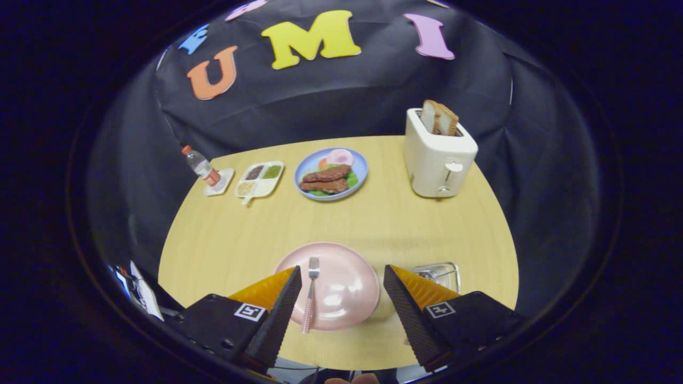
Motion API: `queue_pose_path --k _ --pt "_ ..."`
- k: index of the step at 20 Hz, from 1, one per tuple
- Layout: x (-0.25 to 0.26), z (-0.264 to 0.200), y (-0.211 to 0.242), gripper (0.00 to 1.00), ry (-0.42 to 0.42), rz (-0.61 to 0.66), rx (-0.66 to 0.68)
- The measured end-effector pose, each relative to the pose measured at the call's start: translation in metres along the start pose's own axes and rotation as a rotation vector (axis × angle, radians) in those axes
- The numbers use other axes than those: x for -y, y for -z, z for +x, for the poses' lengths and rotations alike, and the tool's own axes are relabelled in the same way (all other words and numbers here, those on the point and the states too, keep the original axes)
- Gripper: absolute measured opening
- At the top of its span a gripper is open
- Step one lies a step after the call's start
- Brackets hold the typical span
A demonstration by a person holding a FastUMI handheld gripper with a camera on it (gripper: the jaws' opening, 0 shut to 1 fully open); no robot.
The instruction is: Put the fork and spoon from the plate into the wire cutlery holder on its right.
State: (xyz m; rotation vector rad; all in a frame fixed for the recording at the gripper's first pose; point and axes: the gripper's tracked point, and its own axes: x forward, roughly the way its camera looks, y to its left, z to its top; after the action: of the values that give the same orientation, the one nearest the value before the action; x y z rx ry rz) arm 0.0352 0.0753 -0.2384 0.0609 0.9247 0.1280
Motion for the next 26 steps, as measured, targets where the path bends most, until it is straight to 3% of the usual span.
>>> queue_pose_path --k 4,9,12,15,19,20,21,23,26 --pt "-0.039 0.022 0.049 0.97 -0.025 -0.110 0.084" --pt "-0.047 0.057 0.108 0.97 0.036 -0.085 0.093" --pt "-0.047 0.075 0.122 0.96 0.062 -0.058 0.096" --pt "-0.041 0.089 0.131 0.90 0.099 -0.047 0.071" --pt "-0.036 0.102 0.140 0.61 0.120 -0.047 0.030" --pt "-0.036 0.102 0.139 0.47 0.120 -0.054 0.028" --pt "-0.037 0.104 0.139 0.41 0.119 -0.063 0.025" --pt "-0.034 0.099 0.139 0.09 0.136 -0.072 -0.001" --pt "-0.028 0.093 0.135 0.02 0.133 -0.067 -0.034"
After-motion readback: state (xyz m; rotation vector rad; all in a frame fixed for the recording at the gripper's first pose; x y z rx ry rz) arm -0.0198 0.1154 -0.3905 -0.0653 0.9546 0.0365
